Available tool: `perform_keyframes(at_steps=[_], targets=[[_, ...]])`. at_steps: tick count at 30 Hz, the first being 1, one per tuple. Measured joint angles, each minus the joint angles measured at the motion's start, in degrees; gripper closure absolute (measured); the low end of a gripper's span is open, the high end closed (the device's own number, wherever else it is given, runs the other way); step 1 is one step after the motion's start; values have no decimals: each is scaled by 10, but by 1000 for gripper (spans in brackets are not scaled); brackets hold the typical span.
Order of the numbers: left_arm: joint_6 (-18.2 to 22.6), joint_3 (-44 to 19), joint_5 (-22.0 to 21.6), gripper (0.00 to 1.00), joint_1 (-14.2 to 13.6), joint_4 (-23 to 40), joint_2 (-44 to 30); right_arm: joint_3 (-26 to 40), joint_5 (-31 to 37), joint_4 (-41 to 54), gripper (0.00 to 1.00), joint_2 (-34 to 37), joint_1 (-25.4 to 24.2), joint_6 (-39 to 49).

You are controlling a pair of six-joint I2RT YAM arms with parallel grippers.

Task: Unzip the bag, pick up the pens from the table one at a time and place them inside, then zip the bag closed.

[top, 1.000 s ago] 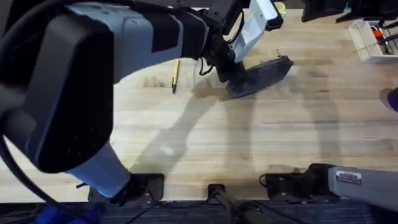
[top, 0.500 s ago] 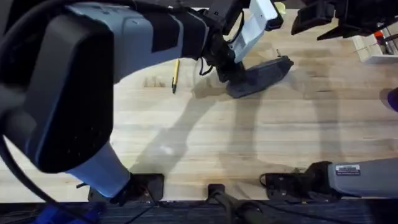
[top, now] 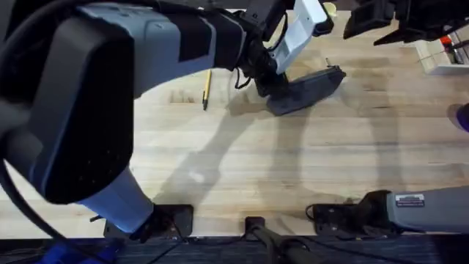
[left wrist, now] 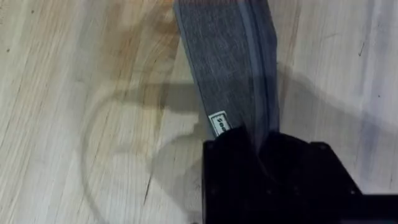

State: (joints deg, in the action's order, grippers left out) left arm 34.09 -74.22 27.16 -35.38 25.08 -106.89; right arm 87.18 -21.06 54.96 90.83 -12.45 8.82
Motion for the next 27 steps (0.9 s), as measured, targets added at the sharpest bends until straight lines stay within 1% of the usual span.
perform_keyframes(at_steps=[6, 22, 25, 26, 27], targets=[[0, 0, 0, 959, 0, 0, 0, 0, 0, -13, 6, 14, 0, 8], [0, 0, 0, 959, 0, 0, 0, 0, 0, -32, 6, 122, 3, 11], [0, 0, 0, 959, 0, 0, 0, 0, 0, -53, 5, 145, 18, 13], [0, 0, 0, 959, 0, 0, 0, 0, 0, -58, 6, 168, 38, 29], [0, 0, 0, 959, 0, 0, 0, 0, 0, -58, 6, 180, 49, 44]])
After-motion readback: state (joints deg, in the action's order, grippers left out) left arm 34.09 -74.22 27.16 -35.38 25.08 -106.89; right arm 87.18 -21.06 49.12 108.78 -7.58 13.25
